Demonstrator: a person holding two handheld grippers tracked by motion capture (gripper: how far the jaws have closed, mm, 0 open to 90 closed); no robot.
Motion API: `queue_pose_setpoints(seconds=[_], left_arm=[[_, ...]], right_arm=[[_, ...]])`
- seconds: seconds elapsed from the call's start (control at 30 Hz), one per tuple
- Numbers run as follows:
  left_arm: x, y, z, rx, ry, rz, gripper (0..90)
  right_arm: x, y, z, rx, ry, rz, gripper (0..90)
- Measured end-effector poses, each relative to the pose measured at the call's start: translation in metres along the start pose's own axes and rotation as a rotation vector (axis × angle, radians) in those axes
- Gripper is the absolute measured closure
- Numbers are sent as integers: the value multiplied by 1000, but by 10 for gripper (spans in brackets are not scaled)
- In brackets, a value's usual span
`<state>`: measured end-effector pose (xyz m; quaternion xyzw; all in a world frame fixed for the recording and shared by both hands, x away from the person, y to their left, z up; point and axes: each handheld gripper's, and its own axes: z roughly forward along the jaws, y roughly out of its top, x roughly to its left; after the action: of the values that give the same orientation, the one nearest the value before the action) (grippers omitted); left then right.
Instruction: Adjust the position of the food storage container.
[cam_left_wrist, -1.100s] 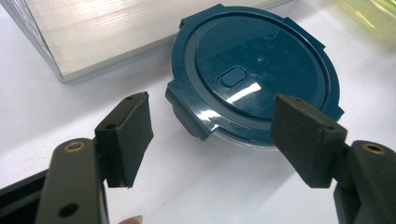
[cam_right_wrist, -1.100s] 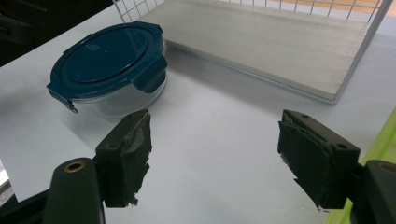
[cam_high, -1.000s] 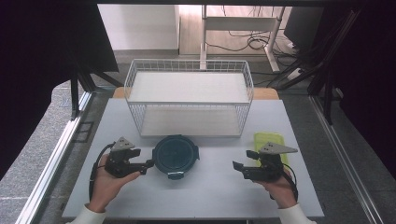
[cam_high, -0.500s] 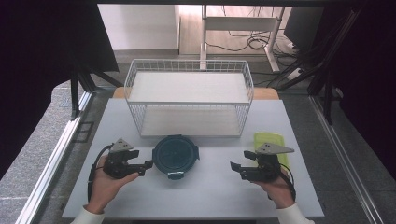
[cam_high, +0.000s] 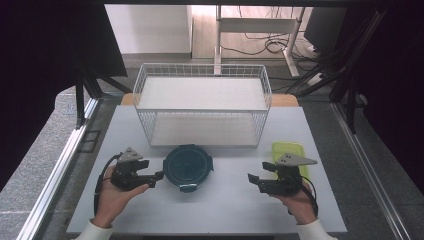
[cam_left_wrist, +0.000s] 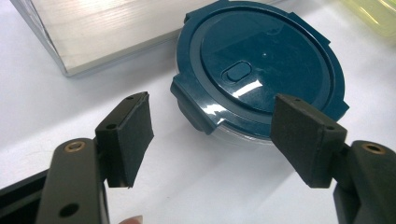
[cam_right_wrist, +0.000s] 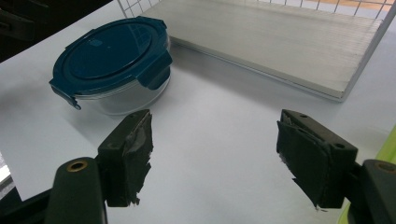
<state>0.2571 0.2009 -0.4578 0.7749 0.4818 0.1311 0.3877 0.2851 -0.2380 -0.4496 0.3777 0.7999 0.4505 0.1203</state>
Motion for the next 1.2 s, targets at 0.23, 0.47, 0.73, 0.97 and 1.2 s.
queue_pose_setpoints(seconds=[0.23,0.47,0.73,0.97,1.2], left_arm=[[0,8,-6,-18,-3,0,296],[8,17,-6,-10,-2,2,278],[25,32,-1,11,-26,-3,333],[38,48,13,21,-33,12,441],[47,61,27,32,-32,3,626]], right_arm=[[-3,0,-1,-13,3,13,269],[-2,2,-4,-21,1,12,269],[-1,3,-3,-18,-5,12,270],[-1,2,-1,-12,-7,9,269],[-3,1,-1,-14,-14,19,269]])
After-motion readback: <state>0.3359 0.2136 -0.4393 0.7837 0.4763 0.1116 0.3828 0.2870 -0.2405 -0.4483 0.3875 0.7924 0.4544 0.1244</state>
